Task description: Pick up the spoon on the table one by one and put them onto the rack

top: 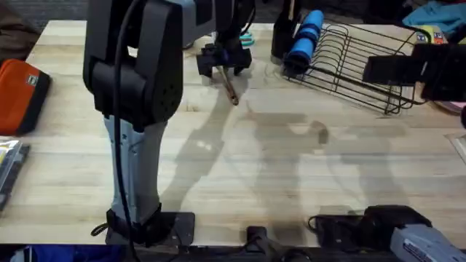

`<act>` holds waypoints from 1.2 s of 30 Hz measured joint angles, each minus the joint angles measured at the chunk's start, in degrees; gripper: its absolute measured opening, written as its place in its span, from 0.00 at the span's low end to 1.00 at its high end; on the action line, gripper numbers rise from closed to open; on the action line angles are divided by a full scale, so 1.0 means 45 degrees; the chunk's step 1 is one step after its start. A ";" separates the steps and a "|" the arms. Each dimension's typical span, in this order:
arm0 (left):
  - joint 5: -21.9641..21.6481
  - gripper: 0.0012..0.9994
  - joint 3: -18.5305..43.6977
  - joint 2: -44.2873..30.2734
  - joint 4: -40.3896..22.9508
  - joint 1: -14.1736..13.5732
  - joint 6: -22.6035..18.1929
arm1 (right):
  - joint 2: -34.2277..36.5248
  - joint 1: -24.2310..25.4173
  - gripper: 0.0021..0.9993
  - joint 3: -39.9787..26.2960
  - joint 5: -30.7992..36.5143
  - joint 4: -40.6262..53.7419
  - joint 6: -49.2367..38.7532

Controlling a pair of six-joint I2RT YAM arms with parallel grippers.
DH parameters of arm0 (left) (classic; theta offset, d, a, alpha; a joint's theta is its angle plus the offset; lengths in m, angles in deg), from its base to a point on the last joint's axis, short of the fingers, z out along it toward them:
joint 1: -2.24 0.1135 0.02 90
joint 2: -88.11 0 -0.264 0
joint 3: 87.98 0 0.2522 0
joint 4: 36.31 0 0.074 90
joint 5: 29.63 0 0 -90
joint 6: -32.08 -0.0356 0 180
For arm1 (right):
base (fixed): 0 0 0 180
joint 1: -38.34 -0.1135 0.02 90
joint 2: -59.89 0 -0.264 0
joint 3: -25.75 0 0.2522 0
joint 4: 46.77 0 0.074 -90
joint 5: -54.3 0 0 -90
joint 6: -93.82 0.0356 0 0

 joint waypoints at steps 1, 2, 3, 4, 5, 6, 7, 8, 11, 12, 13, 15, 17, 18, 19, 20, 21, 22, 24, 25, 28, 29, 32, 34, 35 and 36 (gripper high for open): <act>0.0005 0.75 0.0000 0.0003 0.0003 0.0000 -0.0003 | 0.0000 0.0000 0.99 -0.0002 0.0000 0.0000 0.0000; 0.0002 0.72 0.0000 0.0000 -0.0015 0.0000 -0.0002 | 0.0000 0.0000 0.99 0.0000 0.0000 0.0000 0.0000; 0.0005 0.67 0.0000 0.0005 -0.0029 0.0000 -0.0005 | 0.0000 0.0000 0.99 0.0000 0.0000 -0.0005 0.0000; 0.0004 0.63 0.0000 0.0001 -0.0025 0.0000 -0.0005 | 0.0000 0.0000 0.99 0.0000 0.0000 -0.0003 0.0000; 0.0005 0.60 0.0000 0.0002 -0.0034 0.0000 -0.0002 | 0.0000 0.0000 0.99 0.0000 0.0000 0.0000 0.0000; 0.0000 0.57 0.0000 0.0004 -0.0034 0.0000 -0.0005 | 0.0000 0.0000 0.99 0.0000 -0.0004 0.0000 0.0000; 0.0000 0.51 0.0000 0.0000 -0.0039 0.0000 -0.0010 | 0.0000 0.0000 0.99 0.0000 0.0000 0.0000 0.0000; 0.0000 0.45 0.0000 0.0000 -0.0041 0.0000 -0.0003 | 0.0000 0.0000 0.99 0.0000 0.0000 0.0000 0.0000; -0.0008 0.26 0.0000 -0.0002 -0.0077 0.0000 -0.0050 | 0.0000 0.0000 0.99 0.0000 -0.0005 0.0000 0.0000; -0.0007 0.21 0.0000 -0.0010 -0.0068 0.0000 -0.0046 | 0.0000 0.0000 0.99 0.0000 0.0000 -0.0002 0.0000; -0.0005 0.15 0.0000 -0.0010 -0.0051 0.0000 -0.0048 | 0.0000 0.0000 0.99 0.0000 0.0000 -0.0004 0.0000; -0.0029 0.06 0.0016 -0.0010 0.0034 0.0000 -0.0058 | 0.0000 0.0000 0.99 0.0000 -0.0002 0.0000 0.0000; -0.0029 0.05 0.0039 -0.0010 -0.0004 0.0000 -0.0053 | 0.0000 0.0000 0.99 0.0000 0.0000 -0.0005 0.0000; -0.0030 0.05 0.0039 -0.0010 -0.0041 0.0000 -0.0053 | 0.0000 0.0000 0.99 0.0000 0.0000 0.0000 0.0000; -0.0034 0.05 0.0051 -0.0010 -0.0075 0.0000 -0.0053 | 0.0000 0.0000 0.99 0.0000 0.0000 -0.0002 0.0000; -0.0039 0.05 0.0062 -0.0010 -0.0103 0.0000 -0.0050 | 0.0000 0.0000 0.99 0.0000 0.0000 0.0000 0.0000; -0.0049 0.05 0.0078 -0.0010 -0.0137 0.0000 -0.0053 | 0.0000 0.0000 0.99 0.0000 0.0000 0.0000 0.0000; -0.0084 0.05 0.0094 -0.0010 -0.0193 0.0000 -0.0053 | 0.0000 0.0000 0.99 0.0000 0.0000 0.0000 0.0000; -0.0155 0.04 0.0141 -0.0010 -0.0272 0.0000 -0.0053 | 0.0000 0.0000 0.99 0.0000 0.0000 0.0000 0.0000; -0.0190 0.04 0.0180 -0.0010 -0.0310 0.0000 -0.0053 | 0.0000 0.0000 0.99 0.0000 0.0000 -0.0001 0.0000; -0.0267 0.04 0.0489 -0.0009 -0.0429 0.0000 -0.0053 | 0.0000 0.0000 0.99 0.0000 0.0000 0.0000 0.0000; -0.0279 0.04 0.0650 -0.0007 -0.0472 0.0000 -0.0053 | 0.0000 0.0000 0.99 -0.0002 0.0000 -0.0002 0.0000; -0.0317 0.04 0.1344 -0.0007 -0.0719 0.0000 -0.0053 | 0.0000 0.0000 0.99 0.0000 0.0000 0.0000 0.0000; -0.0325 0.04 0.1828 -0.0005 -0.0946 0.0000 -0.0053 | 0.0000 0.0000 0.99 0.0000 0.0000 0.0000 0.0000; -0.0325 0.04 0.2074 0.0015 -0.1003 0.0000 -0.0053 | 0.0000 0.0000 0.99 0.0000 0.0000 0.0000 0.0000; -0.0325 0.04 0.2299 0.0022 -0.1070 0.0000 -0.0053 | 0.0000 0.0000 0.99 0.0000 0.0000 -0.0002 0.0000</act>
